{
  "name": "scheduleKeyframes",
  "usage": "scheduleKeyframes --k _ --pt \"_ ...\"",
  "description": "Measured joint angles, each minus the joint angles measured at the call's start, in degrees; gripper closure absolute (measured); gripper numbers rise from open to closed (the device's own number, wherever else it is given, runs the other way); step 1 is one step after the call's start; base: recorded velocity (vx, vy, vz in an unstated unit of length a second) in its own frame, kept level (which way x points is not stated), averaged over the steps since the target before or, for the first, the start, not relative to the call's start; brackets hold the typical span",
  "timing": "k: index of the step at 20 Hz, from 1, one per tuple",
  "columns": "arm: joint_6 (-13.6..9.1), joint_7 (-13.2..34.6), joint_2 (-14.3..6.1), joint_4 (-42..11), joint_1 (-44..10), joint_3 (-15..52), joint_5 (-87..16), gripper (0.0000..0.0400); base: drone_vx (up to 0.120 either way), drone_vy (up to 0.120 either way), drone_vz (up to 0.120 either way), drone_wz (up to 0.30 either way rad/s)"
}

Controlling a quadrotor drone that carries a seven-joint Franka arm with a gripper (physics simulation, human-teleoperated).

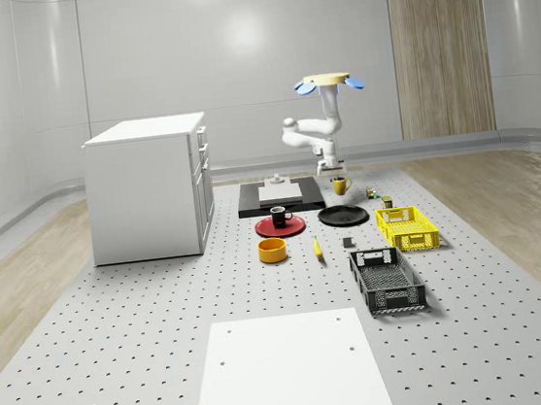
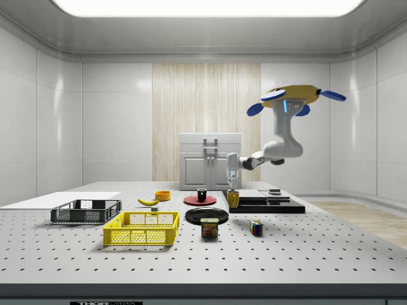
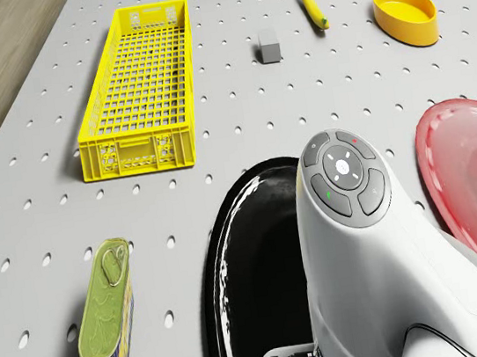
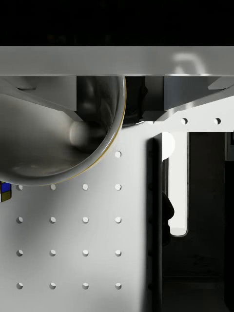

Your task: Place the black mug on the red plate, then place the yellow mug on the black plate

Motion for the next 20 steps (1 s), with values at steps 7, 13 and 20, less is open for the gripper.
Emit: scheduleKeyframes --k 7,13,20 --pt "0.02 0.01 -0.02 0.00 -0.01 0.00 0.01 0.0290 0.120 0.000 -0.046 0.000" --pt "0.04 0.01 -0.04 0.00 -0.01 0.00 0.02 0.0290 0.120 -0.067 0.000 0.000" --pt "0.05 0.01 -0.06 0.00 -0.02 0.00 0.02 0.0290 0.120 0.000 0.000 0.000"
